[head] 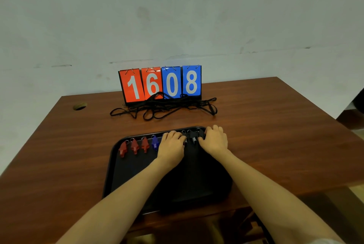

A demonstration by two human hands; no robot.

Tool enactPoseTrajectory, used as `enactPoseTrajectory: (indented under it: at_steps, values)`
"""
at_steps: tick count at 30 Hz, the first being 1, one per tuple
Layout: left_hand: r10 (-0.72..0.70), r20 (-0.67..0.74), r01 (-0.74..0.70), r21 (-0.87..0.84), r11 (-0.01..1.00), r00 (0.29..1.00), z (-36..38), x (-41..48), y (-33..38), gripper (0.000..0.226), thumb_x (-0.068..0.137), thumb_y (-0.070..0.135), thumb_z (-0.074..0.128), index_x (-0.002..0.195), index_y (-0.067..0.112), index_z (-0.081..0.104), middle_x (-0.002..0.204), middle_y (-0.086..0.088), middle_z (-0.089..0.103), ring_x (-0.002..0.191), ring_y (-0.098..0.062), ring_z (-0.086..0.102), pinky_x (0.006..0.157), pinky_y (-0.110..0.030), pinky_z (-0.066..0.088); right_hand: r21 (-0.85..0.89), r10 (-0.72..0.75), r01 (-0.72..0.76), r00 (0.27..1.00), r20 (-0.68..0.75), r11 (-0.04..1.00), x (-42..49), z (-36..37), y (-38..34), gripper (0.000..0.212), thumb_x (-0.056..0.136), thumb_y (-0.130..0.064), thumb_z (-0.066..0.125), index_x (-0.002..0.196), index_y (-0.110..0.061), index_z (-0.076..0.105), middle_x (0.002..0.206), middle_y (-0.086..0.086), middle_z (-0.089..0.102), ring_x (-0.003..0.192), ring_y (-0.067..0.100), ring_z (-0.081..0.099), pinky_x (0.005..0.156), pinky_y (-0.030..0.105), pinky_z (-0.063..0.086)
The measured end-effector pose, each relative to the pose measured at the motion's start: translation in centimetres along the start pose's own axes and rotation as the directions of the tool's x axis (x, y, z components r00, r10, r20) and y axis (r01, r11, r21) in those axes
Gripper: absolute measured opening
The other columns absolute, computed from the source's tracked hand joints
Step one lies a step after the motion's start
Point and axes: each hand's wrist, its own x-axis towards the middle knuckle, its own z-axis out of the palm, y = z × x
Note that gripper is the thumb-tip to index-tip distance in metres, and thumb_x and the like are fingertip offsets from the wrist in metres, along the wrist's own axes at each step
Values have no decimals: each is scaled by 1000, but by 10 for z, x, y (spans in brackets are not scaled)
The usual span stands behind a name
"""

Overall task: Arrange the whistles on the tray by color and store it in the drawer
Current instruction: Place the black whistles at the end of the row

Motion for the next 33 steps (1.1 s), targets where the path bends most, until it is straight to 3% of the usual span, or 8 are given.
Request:
enactPoseTrajectory:
  at_steps: [7, 16, 20, 24, 27, 33]
  values:
    - [-13, 19, 13, 5, 1000, 1000, -1, -1, 2, 42, 96, 19, 39, 138, 17, 42, 144, 0, 42, 138, -19, 30, 118, -40, 14, 16, -2, 2, 1000, 11, 1000, -2, -1, 1, 40, 92, -40, 51, 119, -11, 51, 124, 8, 47, 120, 28, 41, 96, 40, 41]
    - [-18, 30, 18, -9, 1000, 999, -11, 0, 6, 43, 94, 11, 40, 138, 14, 43, 143, -3, 41, 138, -21, 28, 120, -43, 9, 42, 27, -31, 994, 106, 999, -8, -13, -7, 48, 92, -32, 55, 131, -8, 41, 135, 12, 41, 126, 31, 37, 99, 41, 39]
    - [-17, -9, 17, -16, 1000, 1000, -18, 6, 5, 43, 93, 9, 41, 135, 14, 47, 139, -4, 44, 136, -22, 30, 118, -42, 13, -29, -19, 19, 1000, 12, 999, -6, -28, -10, 46, 92, -28, 54, 131, -9, 41, 137, 12, 40, 129, 31, 34, 101, 40, 37]
    - [-25, -35, 24, -29, 999, 999, -27, 19, -5, 44, 90, 9, 45, 134, 12, 48, 140, -7, 44, 136, -24, 32, 115, -38, 22, 2, -175, 175, 983, -58, 984, 6, -36, -15, 41, 92, -21, 52, 130, -9, 45, 137, 11, 40, 130, 29, 31, 102, 37, 36]
    - [-52, -20, 51, -31, 998, 998, -38, 35, -22, 46, 89, 9, 48, 135, 11, 47, 141, -8, 43, 133, -25, 35, 108, -37, 30, 50, -233, 234, 972, -28, 971, 22, -39, -26, 46, 92, -18, 50, 137, -11, 42, 143, 10, 36, 136, 28, 27, 106, 39, 34]
    - [-172, 143, 176, -17, 984, 975, -43, 72, -66, 47, 91, 11, 47, 138, 9, 43, 142, -11, 38, 129, -31, 36, 103, -42, 36, 86, -272, 263, 956, 112, 961, 74, -29, -47, 56, 94, -15, 49, 147, -14, 29, 156, 10, 20, 143, 31, 17, 113, 43, 27]
